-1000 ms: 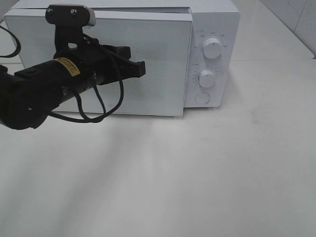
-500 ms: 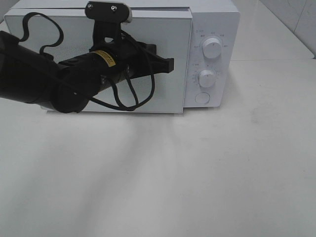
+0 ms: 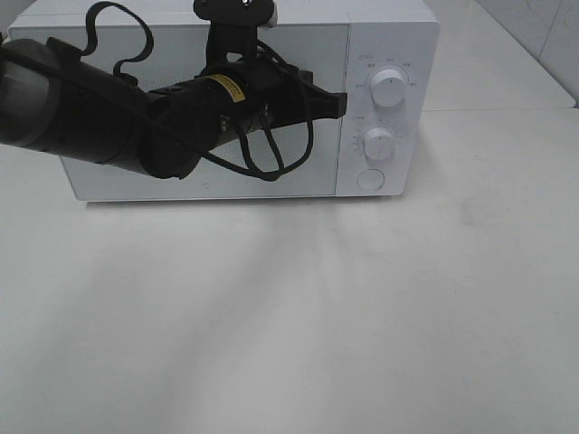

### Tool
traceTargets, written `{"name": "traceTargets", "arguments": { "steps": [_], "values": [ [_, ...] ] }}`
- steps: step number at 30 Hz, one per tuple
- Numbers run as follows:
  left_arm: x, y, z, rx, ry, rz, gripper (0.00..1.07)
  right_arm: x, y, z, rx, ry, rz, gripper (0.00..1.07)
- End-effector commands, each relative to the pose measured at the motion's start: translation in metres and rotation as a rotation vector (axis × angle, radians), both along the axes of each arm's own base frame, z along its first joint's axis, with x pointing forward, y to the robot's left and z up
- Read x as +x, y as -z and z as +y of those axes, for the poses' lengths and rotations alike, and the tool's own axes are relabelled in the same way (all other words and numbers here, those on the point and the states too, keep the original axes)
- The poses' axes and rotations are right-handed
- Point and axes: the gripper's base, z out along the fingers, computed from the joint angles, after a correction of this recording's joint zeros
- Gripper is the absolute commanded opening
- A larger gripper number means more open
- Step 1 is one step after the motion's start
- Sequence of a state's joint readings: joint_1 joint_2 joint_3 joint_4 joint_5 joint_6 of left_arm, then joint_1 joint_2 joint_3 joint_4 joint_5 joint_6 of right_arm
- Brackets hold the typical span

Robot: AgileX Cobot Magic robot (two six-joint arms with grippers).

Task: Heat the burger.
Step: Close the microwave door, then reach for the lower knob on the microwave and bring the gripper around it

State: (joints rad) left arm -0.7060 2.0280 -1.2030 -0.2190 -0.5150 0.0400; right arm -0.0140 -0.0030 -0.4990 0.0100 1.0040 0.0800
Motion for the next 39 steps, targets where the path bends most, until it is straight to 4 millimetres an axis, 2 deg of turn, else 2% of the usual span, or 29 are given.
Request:
{"name": "traceTargets", "arguments": {
  "steps": [1,5,7,13,14,15,16,19,20,21,22,23,24,25,26,28,29,35,37,39],
  "values": [
    [0.015,-0.016,0.012,-0.081,-0.081,-0.035,0.0,-0.004,0.0,0.0,-0.005,-0.001,-0.036,0.75],
    [0.009,-0.017,0.007,-0.056,-0.052,0.003,0.0,-0.004,0.0,0.0,-0.005,-0.001,-0.036,0.75],
    [-0.004,-0.018,0.001,-0.021,-0.01,0.056,0.0,-0.004,0.0,0.0,-0.004,-0.002,-0.036,0.75],
    [-0.019,-0.018,0.001,-0.001,0.017,0.083,0.0,-0.004,0.0,0.0,-0.004,-0.002,-0.036,0.75],
    [-0.028,-0.019,0.001,0.009,0.031,0.097,0.0,-0.004,0.0,0.0,-0.004,-0.002,-0.036,0.75],
    [-0.032,-0.019,0.002,0.019,0.037,0.112,0.01,-0.004,0.0,0.0,-0.004,-0.002,-0.036,0.75],
    [-0.039,-0.017,0.005,0.052,0.053,0.165,0.06,-0.004,0.0,0.0,-0.004,-0.002,-0.036,0.75],
    [-0.045,-0.014,0.007,0.093,0.071,0.24,0.11,-0.004,0.0,0.0,-0.004,-0.002,-0.036,0.75],
    [-0.048,-0.013,0.008,0.118,0.08,0.28,0.25,-0.004,0.0,0.0,-0.004,-0.002,-0.036,0.75],
    [-0.054,-0.01,0.011,0.163,0.097,0.352,0.49,-0.004,0.0,0.0,-0.004,-0.002,-0.036,0.75],
    [-0.054,-0.01,0.011,0.163,0.097,0.352,0.49,-0.004,0.0,0.0,-0.004,-0.002,-0.036,0.75],
    [-0.057,-0.01,0.012,0.184,0.107,0.387,0.65,-0.004,0.0,0.0,-0.004,-0.002,-0.036,0.75],
    [-0.057,-0.01,0.012,0.184,0.107,0.387,0.65,-0.004,0.0,0.0,-0.004,-0.002,-0.036,0.75],
    [-0.063,-0.007,0.015,0.232,0.126,0.462,0.93,-0.004,0.0,0.0,-0.004,-0.002,-0.036,0.75],
    [-0.07,-0.006,0.018,0.277,0.145,0.535,1.01,-0.004,0.0,0.0,-0.004,-0.002,-0.036,0.75],
    [-0.074,-0.006,0.02,0.302,0.155,0.573,1.01,-0.004,0.0,0.0,-0.004,-0.002,-0.036,0.75],
    [-0.081,-0.006,0.023,0.352,0.177,0.645,1.01,-0.004,0.0,0.0,-0.004,-0.002,-0.036,0.75],
    [-0.093,-0.01,0.033,0.468,0.219,0.723,1.01,-0.004,0.0,0.0,-0.004,-0.002,-0.036,0.75],
    [-0.105,-0.015,0.044,0.58,0.247,0.811,1.01,-0.004,0.0,0.0,-0.004,-0.002,-0.036,0.75],
    [-0.108,-0.016,0.046,0.592,0.25,0.831,1.01,-0.004,0.0,0.0,-0.004,-0.002,-0.036,0.75]
  ]
}}
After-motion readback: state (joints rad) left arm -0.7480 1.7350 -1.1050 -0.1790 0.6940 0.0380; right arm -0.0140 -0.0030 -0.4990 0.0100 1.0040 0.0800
